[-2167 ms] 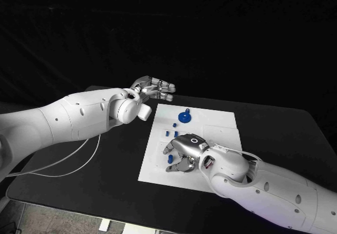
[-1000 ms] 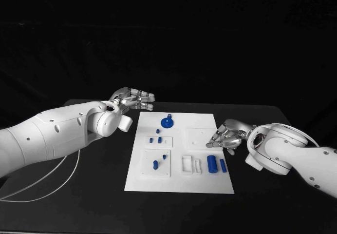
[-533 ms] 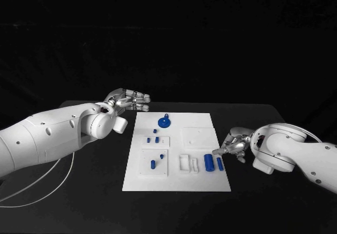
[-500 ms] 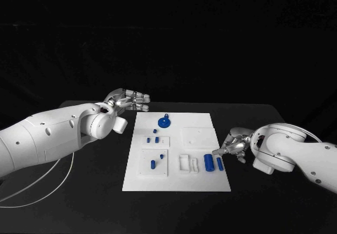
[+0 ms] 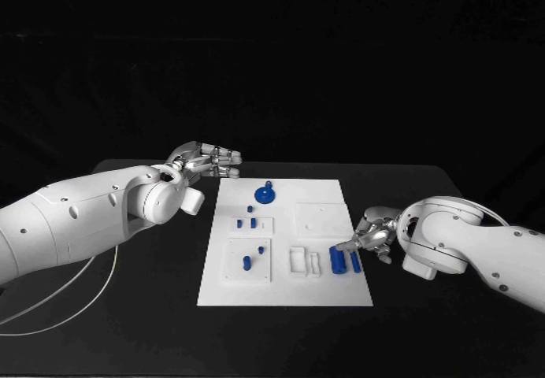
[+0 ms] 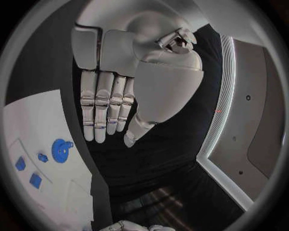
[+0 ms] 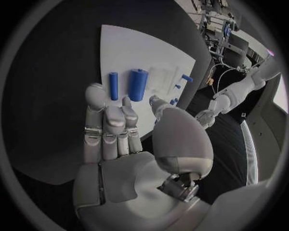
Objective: Assemble the parts on the task board
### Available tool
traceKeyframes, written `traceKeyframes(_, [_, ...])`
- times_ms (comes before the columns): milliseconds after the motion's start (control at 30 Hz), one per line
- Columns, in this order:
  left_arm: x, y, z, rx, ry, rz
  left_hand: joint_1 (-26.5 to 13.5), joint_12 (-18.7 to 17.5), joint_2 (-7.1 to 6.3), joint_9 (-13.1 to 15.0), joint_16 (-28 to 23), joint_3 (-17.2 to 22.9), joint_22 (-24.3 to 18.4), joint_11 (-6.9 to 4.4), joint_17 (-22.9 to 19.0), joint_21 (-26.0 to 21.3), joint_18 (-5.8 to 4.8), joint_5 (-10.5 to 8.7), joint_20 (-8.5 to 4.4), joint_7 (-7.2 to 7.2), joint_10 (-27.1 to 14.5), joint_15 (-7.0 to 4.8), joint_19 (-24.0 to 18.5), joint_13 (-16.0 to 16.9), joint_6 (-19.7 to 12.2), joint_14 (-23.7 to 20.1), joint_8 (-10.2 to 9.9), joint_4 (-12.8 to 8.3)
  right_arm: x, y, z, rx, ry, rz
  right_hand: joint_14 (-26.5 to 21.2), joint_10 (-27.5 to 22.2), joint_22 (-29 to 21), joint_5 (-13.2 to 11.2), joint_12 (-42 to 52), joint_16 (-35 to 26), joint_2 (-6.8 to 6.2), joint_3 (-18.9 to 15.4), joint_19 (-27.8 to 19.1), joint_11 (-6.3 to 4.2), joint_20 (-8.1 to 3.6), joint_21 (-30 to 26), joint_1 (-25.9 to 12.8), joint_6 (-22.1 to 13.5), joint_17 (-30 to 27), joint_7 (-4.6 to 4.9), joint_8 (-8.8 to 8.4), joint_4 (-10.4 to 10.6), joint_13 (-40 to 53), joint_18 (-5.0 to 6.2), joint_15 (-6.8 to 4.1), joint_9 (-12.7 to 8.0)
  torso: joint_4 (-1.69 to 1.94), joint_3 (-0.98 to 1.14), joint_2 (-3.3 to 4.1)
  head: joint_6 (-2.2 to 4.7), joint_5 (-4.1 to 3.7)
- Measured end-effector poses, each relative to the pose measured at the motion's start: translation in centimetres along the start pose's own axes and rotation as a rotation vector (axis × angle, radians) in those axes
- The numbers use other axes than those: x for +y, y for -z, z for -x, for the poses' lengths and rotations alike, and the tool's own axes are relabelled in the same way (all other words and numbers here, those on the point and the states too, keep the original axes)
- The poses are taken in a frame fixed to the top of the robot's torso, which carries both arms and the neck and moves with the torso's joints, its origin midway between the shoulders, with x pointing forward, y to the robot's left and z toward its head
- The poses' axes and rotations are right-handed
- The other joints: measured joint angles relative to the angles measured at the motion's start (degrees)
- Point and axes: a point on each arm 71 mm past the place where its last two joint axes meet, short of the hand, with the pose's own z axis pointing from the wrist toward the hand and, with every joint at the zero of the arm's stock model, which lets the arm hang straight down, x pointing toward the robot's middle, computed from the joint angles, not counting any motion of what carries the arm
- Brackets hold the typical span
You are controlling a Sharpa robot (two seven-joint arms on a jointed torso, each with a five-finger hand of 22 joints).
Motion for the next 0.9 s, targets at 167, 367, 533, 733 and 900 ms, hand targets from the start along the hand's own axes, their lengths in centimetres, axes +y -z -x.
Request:
traceKeyframes(167, [0.0, 0.0, -0.1, 0.002, 0.000, 0.000, 0.00, 0.00, 0.00, 0.00, 0.00, -0.30, -0.91, 0.00, 0.00, 0.00, 0.00, 0.00, -0.22, 0.00, 0.00, 0.00, 0.22, 0.00, 0.00, 0.00, 0.00, 0.30, 0.1, -0.4, -0.6, 0.016, 0.006, -0.004, 0.00, 0.00, 0.11, 0.00, 0.00, 0.22, -0.31, -0.24, 0.00, 0.00, 0.00, 0.00, 0.31, -0.19, 0.10, 0.18, 0.00, 0.24, 0.07, 0.00, 0.00, -0.41, 0.07, -0.01, 0.05, -0.18, -0.05])
traceKeyframes(367, [0.0, -0.1, -0.3, 0.008, 0.001, -0.001, 0.00, 0.00, 0.00, 0.00, 0.00, -0.30, -1.68, 0.00, 0.00, 0.00, 0.00, 0.00, -0.02, -0.21, 0.00, 0.22, 0.42, 0.00, -0.21, -0.22, 0.00, 0.30, 0.2, -1.0, -1.7, 0.044, 0.022, -0.012, 0.00, 0.00, 0.12, 0.00, 0.00, 0.22, -0.31, -0.24, 0.00, 0.00, 0.00, 0.00, 0.31, -0.19, 0.10, 0.18, 0.00, 0.23, 0.10, 0.00, 0.00, -0.54, 0.05, -0.03, 0.12, -0.41, 0.16])
traceKeyframes(533, [0.0, -0.1, -0.3, 0.010, 0.002, 0.000, 0.00, 0.00, 0.00, 0.00, 0.00, -0.30, -1.68, 0.00, 0.00, 0.00, 0.00, 0.00, -0.02, -0.21, 0.00, 0.22, 0.42, 0.00, -0.20, -0.22, 0.00, 0.30, 0.5, -1.3, -2.2, 0.061, 0.038, -0.011, 0.00, 0.00, 0.23, 0.00, 0.00, 0.22, -0.31, -0.24, 0.00, 0.00, 0.01, 0.00, 0.31, -0.18, 0.10, 0.18, 0.23, 0.23, 0.16, 0.00, 0.00, -0.63, 0.11, -0.01, 0.14, -0.58, 0.19])
traceKeyframes(733, [0.0, 0.0, -0.3, 0.011, 0.002, 0.001, 0.00, 0.00, 0.00, 0.00, 0.00, -0.37, -1.78, 0.00, 0.00, 0.00, 0.00, 0.00, -0.02, -0.21, 0.00, 0.22, 0.41, 0.00, -0.21, -0.22, 0.00, 0.37, 1.0, -1.6, -2.5, 0.061, 0.063, -0.006, 0.00, 0.01, 0.28, 0.00, 0.00, 0.21, -0.31, -0.24, 0.00, 0.01, 0.01, 0.00, 0.31, 0.11, 0.09, -0.08, 0.41, 0.22, 0.21, -0.01, 0.00, -0.63, 0.13, -0.01, 0.17, -0.74, 0.31])
traceKeyframes(900, [0.0, 0.0, -0.3, 0.014, 0.003, 0.002, 0.00, 0.00, 0.00, 0.00, 0.00, -0.57, -2.58, 0.00, 0.00, 0.00, 0.00, 0.00, -0.02, -0.20, 0.00, 0.22, 0.41, 0.00, -0.20, -0.22, 0.00, 0.57, 1.9, -1.9, -3.0, 0.054, 0.092, 0.005, 0.01, 0.10, 0.41, 0.00, 0.00, 0.21, -0.31, 0.00, 0.00, 0.11, 0.01, -0.01, 0.31, 0.17, 0.09, 0.15, 0.38, -0.02, 0.33, -0.06, 0.01, 12.27, 0.15, -0.04, 0.21, -0.86, 0.31])
